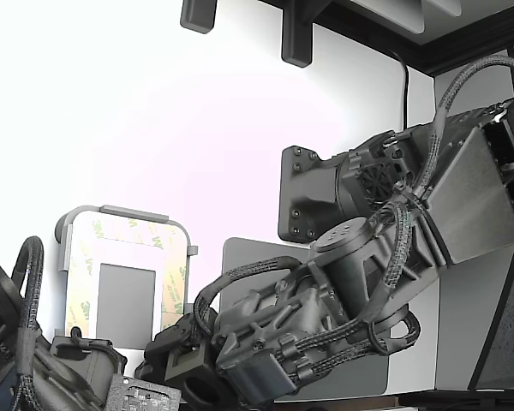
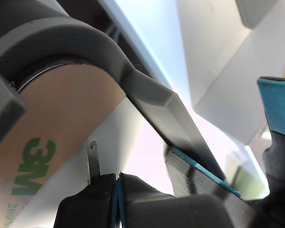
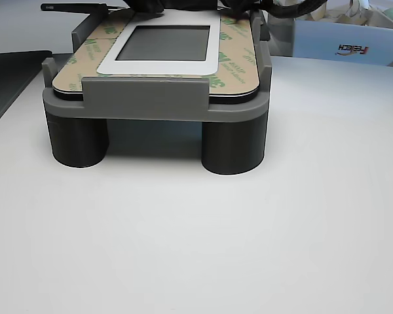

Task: Peel off protective film from adhesive tape.

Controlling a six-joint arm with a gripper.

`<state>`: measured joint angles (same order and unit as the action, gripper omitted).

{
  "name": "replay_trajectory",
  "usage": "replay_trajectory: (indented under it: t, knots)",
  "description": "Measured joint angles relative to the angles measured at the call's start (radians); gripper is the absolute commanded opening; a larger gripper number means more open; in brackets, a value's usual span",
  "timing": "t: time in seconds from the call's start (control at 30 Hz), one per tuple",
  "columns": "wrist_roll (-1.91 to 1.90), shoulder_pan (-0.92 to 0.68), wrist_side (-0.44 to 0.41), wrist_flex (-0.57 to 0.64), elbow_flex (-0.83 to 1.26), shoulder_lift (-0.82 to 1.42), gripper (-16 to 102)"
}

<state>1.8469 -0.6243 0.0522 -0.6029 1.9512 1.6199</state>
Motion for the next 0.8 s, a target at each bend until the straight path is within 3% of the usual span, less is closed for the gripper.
replay_trajectory:
  t: [0.8]
  knots:
    - [0.015, 0.000, -0.009, -0.023, -0.025, -0.015, -11]
